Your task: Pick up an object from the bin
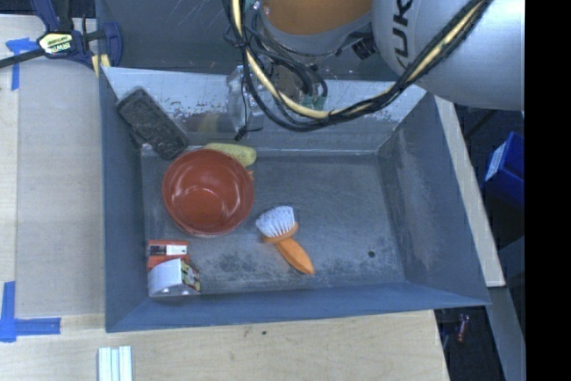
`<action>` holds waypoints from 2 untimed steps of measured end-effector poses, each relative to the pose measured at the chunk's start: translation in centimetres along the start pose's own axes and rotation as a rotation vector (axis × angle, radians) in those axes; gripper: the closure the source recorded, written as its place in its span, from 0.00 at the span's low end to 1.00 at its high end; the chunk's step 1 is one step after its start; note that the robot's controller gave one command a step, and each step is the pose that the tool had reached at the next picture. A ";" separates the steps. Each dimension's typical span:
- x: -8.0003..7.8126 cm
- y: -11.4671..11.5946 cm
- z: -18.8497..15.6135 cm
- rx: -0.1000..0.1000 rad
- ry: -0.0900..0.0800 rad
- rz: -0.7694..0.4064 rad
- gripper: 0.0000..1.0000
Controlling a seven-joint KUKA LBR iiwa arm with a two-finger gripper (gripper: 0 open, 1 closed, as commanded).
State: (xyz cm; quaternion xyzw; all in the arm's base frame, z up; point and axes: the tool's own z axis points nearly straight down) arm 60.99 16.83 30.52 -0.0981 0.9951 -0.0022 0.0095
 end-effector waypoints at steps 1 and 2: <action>0.0 -0.3 0.4 0.000 -0.001 -0.028 1.00; 0.7 -0.3 0.9 0.000 -0.003 -0.065 1.00</action>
Offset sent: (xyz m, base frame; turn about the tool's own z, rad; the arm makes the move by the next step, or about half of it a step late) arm -0.0072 -0.0042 -0.0101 -0.0657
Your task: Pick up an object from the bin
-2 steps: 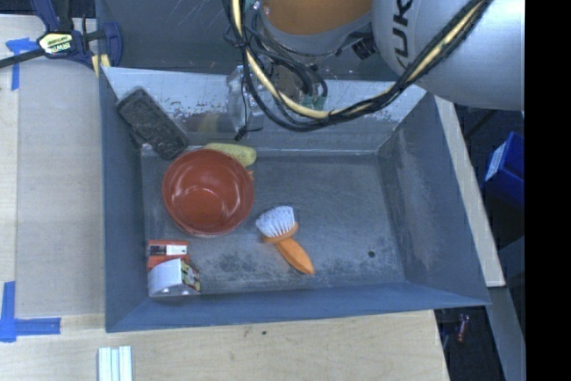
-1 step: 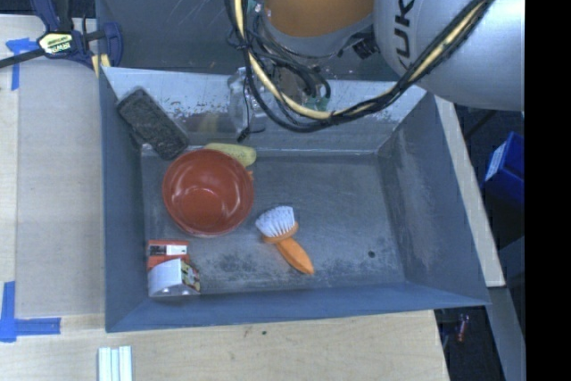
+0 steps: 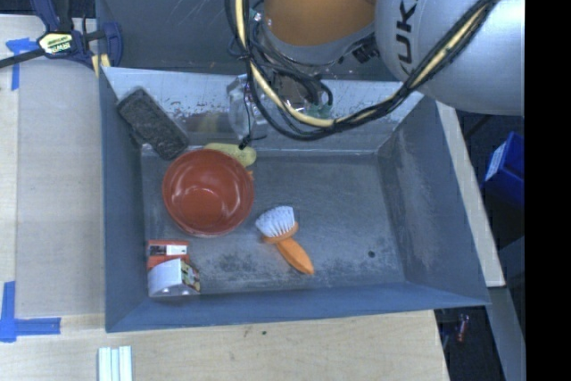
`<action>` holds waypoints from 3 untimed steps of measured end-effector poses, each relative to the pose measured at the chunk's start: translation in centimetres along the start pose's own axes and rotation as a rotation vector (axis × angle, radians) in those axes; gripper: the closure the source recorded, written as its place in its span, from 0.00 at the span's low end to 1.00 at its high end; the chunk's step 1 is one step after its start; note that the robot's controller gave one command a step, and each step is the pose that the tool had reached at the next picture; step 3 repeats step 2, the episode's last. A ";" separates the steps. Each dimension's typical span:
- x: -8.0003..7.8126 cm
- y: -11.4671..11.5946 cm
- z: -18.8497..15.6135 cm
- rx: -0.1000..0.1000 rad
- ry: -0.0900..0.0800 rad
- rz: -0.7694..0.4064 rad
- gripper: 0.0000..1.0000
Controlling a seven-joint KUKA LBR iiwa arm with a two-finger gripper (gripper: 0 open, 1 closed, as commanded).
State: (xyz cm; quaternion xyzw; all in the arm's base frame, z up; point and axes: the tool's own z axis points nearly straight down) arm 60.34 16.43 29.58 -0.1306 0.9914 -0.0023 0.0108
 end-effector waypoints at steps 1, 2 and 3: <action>-1.4 0.7 5.7 0.000 0.002 -0.030 1.00; 0.5 1.2 5.1 0.001 -0.005 -0.050 1.00; 0.5 1.2 5.1 0.001 -0.005 -0.050 1.00</action>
Offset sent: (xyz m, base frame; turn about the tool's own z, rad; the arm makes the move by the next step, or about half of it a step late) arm -0.0423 0.0141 -0.0439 -0.0915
